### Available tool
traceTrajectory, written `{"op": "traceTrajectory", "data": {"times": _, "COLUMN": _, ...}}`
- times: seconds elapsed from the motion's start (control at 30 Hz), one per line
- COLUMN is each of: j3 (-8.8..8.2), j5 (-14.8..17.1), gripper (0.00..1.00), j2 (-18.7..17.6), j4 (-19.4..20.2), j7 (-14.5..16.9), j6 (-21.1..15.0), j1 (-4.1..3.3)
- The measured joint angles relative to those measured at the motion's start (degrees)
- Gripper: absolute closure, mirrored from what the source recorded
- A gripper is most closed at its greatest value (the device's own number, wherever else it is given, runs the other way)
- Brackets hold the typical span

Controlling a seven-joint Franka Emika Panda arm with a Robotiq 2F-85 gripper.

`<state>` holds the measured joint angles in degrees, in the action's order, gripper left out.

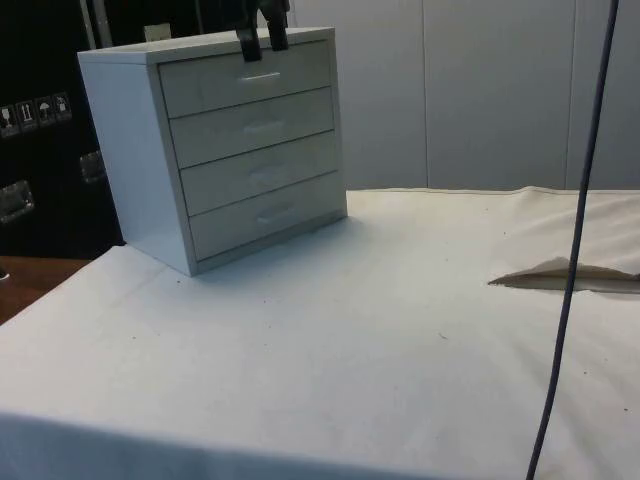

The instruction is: Open the drawer, then close it.

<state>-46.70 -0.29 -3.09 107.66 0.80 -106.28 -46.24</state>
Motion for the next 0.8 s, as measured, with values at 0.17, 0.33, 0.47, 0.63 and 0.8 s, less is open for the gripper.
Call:
{"op": "traceTrajectory", "data": {"times": 0.17, "j3": -0.23, "j5": -0.5, "gripper": 0.0, "j2": 0.7, "j4": 0.7, "j7": 0.2, "j6": 0.1, "j1": 0.0}}
{"op": "traceTrajectory", "data": {"times": 0.33, "j3": -0.23, "j5": -1.5, "gripper": 0.0, "j2": 1.8, "j4": 1.5, "j7": 0.2, "j6": 0.1, "j1": 0.0}}
{"op": "traceTrajectory", "data": {"times": 0.47, "j3": -0.06, "j5": -3.0, "gripper": 0.0, "j2": 3.4, "j4": 2.6, "j7": 0.2, "j6": 0.0, "j1": -0.06}}
{"op": "traceTrajectory", "data": {"times": 0.63, "j3": 0.06, "j5": -4.2, "gripper": 0.0, "j2": 4.7, "j4": 3.6, "j7": 0.2, "j6": -0.1, "j1": -0.06}}
{"op": "traceTrajectory", "data": {"times": 0.8, "j3": 0.29, "j5": -5.9, "gripper": 0.0, "j2": 6.4, "j4": 4.8, "j7": 0.1, "j6": -0.3, "j1": -0.06}}
